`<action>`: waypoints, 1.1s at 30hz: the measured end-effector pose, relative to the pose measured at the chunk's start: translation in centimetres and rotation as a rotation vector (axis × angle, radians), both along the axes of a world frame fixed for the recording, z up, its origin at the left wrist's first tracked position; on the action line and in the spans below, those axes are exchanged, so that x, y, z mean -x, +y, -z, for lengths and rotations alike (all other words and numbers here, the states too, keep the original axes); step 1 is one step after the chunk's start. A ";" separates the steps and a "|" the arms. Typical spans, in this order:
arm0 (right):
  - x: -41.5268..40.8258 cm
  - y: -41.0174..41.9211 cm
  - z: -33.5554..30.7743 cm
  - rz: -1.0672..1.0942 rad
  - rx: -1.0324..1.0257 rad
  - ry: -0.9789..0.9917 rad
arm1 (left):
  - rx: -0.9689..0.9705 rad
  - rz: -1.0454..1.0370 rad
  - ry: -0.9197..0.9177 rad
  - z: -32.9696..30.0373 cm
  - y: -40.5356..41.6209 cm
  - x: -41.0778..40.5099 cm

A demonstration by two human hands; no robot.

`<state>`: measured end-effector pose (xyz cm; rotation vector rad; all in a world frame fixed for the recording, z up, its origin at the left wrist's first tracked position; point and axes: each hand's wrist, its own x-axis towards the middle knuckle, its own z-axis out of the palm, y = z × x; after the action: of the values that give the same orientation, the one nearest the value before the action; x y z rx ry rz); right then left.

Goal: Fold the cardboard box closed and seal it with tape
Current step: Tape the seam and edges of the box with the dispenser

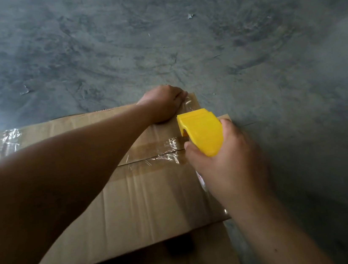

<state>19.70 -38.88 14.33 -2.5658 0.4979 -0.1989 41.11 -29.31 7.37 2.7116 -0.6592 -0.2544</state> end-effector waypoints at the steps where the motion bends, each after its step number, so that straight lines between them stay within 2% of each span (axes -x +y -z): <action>1: 0.1 0.0 0.0 0.002 0.002 -0.003 | -0.002 -0.001 -0.018 0.0 -0.1 0.0; 16: 0.6 -0.7 -0.6 -0.027 0.016 0.004 | 0.017 -0.032 -0.078 0.3 0.0 0.9; 26: 9.3 -0.6 -0.3 -0.039 -0.020 -0.043 | -0.006 -0.019 -0.177 -0.8 0.3 4.1; 29: 8.3 -0.4 0.0 -0.022 -0.013 -0.042 | 0.037 0.072 -0.159 -0.7 0.6 5.8; 33: 7.8 -0.5 0.2 -0.002 0.013 -0.051 | -0.059 0.264 -0.096 0.7 2.3 8.5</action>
<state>11.91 -39.34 14.14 -2.5667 0.4762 -0.2670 32.64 -27.06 6.70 2.7023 -1.0551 -0.2112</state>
